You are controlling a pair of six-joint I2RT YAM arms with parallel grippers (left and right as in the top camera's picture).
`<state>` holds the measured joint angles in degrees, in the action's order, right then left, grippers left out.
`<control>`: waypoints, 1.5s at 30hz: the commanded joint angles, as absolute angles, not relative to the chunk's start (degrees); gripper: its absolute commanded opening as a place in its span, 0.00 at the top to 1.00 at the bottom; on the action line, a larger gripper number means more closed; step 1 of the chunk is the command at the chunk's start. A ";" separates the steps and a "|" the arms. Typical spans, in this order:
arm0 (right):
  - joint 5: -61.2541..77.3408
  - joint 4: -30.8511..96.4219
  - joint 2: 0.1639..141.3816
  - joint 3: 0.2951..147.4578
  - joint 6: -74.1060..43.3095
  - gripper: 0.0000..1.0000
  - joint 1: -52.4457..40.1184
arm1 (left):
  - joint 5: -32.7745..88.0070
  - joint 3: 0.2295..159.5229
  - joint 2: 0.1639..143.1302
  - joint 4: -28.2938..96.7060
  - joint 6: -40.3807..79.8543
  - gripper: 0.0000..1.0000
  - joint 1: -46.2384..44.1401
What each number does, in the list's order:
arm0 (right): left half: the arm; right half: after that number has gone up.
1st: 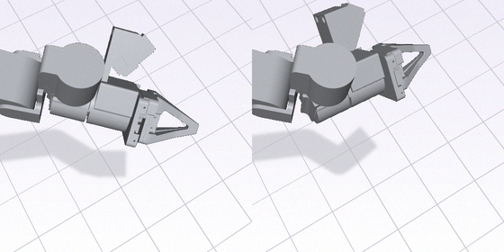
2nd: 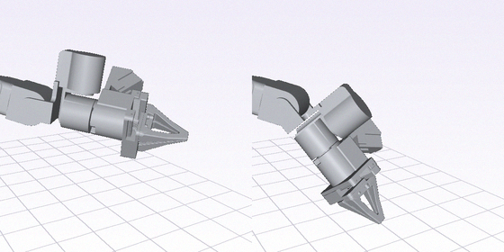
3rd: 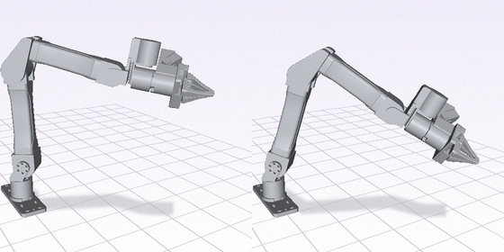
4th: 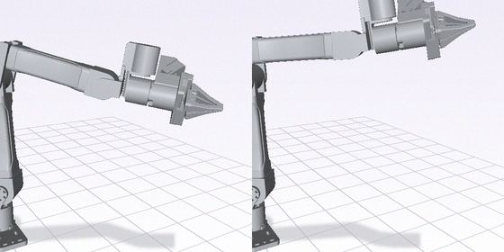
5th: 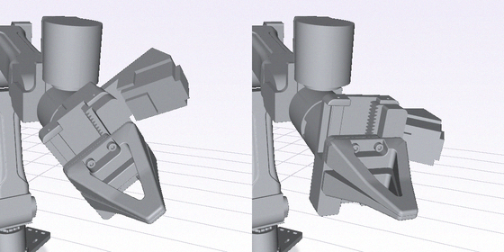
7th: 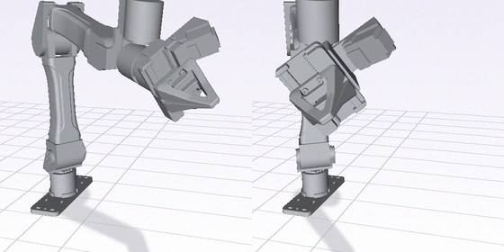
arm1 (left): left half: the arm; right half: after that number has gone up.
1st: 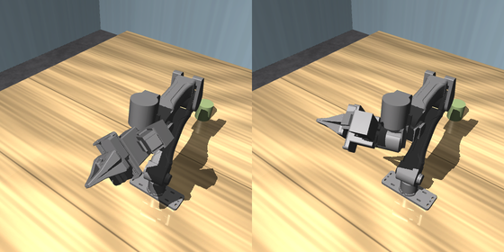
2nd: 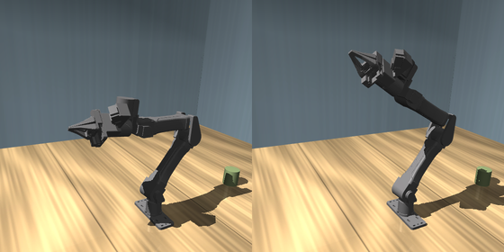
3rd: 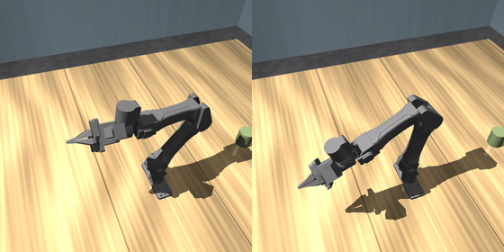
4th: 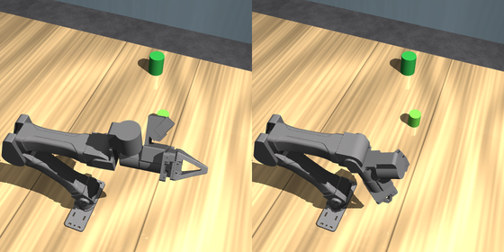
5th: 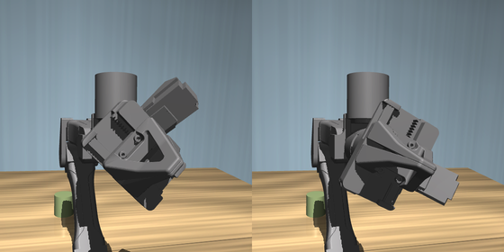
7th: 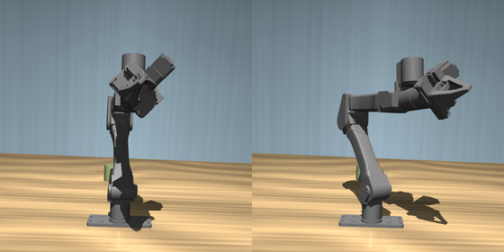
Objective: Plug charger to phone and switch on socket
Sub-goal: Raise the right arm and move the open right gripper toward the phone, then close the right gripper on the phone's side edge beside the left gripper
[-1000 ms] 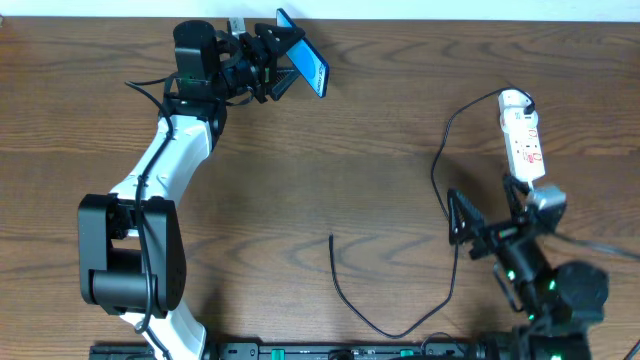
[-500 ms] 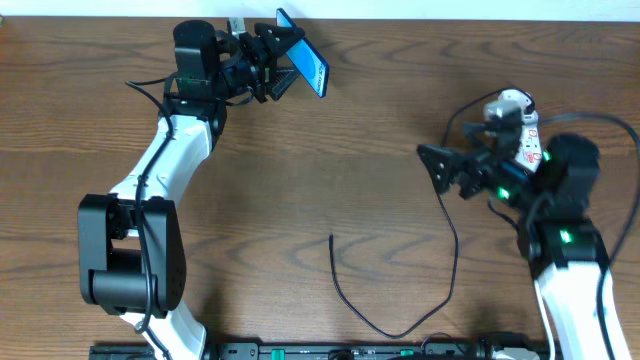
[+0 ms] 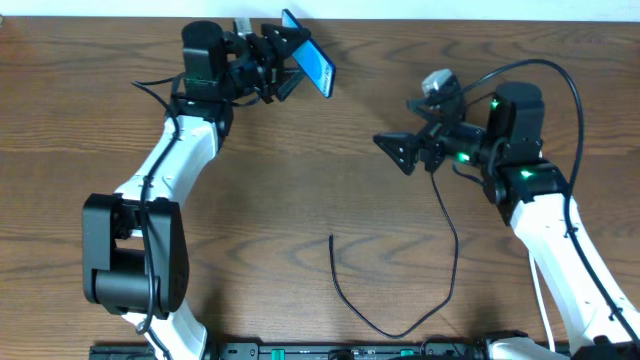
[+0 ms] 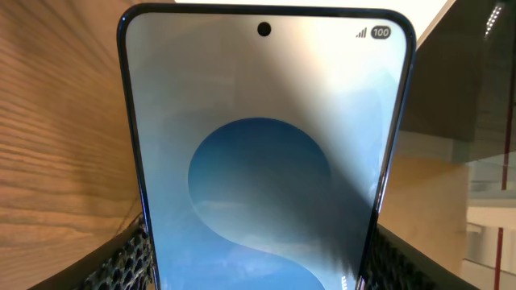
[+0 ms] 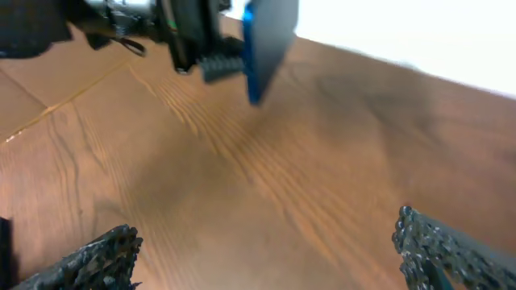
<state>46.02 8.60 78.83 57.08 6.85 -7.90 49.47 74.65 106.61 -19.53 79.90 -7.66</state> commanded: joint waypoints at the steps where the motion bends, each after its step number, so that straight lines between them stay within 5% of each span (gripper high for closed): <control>1: 47.07 6.74 80.55 58.39 10.39 0.01 -9.39 | 48.84 75.24 104.57 -20.25 80.49 0.93 -9.23; 28: 46.89 1.89 81.34 58.37 9.52 0.01 -9.85 | 41.69 75.24 104.57 -21.23 83.96 0.93 -16.27; 45: 35.88 -3.51 81.41 58.37 -0.82 0.01 -11.84 | 41.28 75.24 104.57 -23.53 87.79 0.93 -18.17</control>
<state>37.98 -3.36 80.97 57.41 0.80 -10.44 41.52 74.65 106.61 -22.59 87.18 -17.12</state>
